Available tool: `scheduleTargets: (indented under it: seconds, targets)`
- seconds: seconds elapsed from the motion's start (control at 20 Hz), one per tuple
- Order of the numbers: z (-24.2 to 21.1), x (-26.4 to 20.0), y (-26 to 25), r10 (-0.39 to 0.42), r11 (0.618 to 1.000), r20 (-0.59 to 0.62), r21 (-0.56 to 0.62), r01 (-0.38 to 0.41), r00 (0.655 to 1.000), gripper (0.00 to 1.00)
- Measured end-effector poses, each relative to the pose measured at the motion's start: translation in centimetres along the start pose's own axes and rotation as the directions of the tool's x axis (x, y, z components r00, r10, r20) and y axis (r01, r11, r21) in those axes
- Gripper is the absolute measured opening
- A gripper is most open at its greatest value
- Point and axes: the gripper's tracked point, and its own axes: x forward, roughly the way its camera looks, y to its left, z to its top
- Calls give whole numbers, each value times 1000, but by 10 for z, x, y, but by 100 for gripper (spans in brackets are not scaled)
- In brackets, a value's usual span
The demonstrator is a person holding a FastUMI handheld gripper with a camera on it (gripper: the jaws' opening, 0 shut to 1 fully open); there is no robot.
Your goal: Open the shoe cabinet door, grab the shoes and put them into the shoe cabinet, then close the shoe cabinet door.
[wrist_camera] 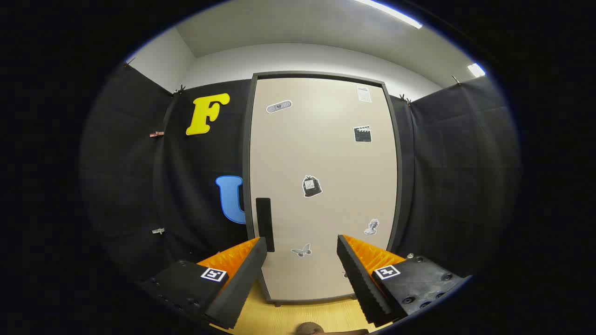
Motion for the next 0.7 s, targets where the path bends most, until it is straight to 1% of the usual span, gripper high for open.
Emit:
scheduleTargets:
  seconds: [0.7]
  targets:
    - [0,-1,0,-9,1000,0,-1,9,1000,99]
